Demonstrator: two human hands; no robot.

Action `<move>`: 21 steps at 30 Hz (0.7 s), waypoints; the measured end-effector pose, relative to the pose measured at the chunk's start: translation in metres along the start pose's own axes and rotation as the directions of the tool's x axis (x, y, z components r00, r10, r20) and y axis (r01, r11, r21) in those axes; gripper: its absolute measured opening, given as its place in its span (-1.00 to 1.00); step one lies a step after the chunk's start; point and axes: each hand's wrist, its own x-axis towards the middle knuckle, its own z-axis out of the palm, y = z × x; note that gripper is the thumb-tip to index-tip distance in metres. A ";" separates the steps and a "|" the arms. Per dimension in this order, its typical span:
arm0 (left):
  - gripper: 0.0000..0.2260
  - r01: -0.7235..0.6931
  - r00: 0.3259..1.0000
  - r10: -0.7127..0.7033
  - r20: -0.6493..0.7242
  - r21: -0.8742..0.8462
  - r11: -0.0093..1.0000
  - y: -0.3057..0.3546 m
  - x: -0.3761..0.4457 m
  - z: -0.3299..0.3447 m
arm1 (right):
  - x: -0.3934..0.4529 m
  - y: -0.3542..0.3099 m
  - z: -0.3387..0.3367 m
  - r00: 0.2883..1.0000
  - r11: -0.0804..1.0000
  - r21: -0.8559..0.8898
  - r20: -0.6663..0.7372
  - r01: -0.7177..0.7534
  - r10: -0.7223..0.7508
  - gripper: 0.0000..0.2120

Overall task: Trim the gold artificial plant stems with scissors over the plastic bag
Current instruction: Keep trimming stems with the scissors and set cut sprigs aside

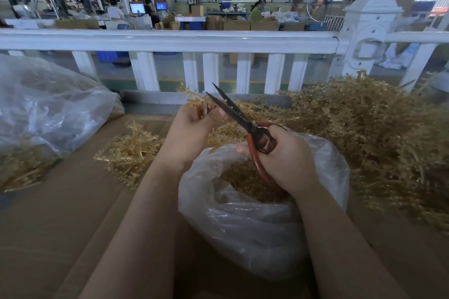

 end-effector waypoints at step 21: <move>-0.86 0.023 0.990 -0.028 0.137 0.041 0.999 -0.002 0.000 -0.012 | -0.002 -0.002 -0.003 0.997 0.997 -0.003 0.012 0.072 -0.072 -0.50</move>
